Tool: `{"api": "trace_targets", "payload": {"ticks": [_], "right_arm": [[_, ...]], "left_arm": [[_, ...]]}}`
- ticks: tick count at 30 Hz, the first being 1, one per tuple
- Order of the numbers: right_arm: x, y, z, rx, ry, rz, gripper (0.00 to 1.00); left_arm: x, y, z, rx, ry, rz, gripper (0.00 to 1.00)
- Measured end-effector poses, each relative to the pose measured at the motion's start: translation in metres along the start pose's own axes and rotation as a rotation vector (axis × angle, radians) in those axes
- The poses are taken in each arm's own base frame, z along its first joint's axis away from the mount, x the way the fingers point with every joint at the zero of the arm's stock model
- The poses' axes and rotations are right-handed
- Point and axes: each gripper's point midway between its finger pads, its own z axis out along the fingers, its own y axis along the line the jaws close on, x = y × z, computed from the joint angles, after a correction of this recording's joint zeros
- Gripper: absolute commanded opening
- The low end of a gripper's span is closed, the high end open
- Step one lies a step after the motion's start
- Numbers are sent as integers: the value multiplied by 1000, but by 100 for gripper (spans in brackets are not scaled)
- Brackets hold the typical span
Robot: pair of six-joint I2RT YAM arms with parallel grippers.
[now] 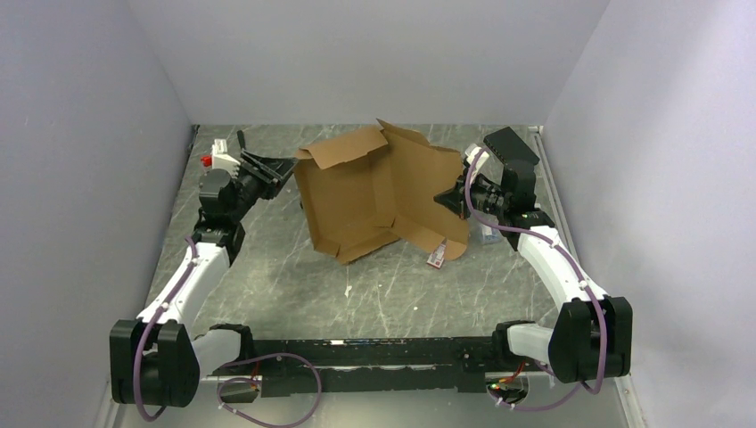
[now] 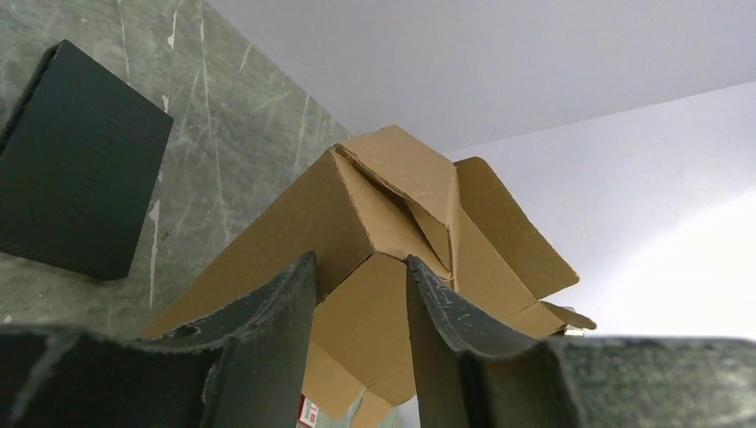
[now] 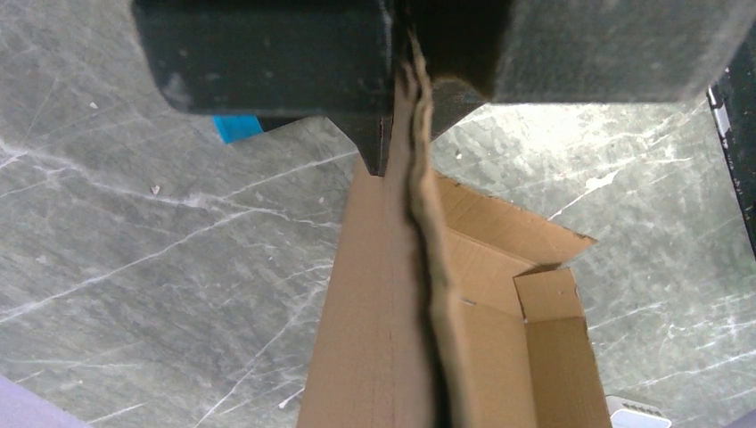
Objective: Fold the paper box
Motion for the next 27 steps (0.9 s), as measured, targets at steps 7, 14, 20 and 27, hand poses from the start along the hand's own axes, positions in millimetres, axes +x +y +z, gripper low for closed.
{"api": "trace_targets", "payload": {"ticks": [7, 14, 20, 27], "right_arm": [[0, 0, 0, -1, 0, 3, 0], [0, 1, 0, -3, 0, 3, 0], [0, 4, 1, -14, -1, 2, 0], [-1, 8, 1, -38, -5, 7, 0]], "left_arm": [[-1, 0, 0, -54, 24, 64, 40], [-4, 4, -3, -112, 24, 134, 36], [-9, 0, -1, -137, 29, 185, 33], [-16, 0, 1, -181, 17, 267, 32]]}}
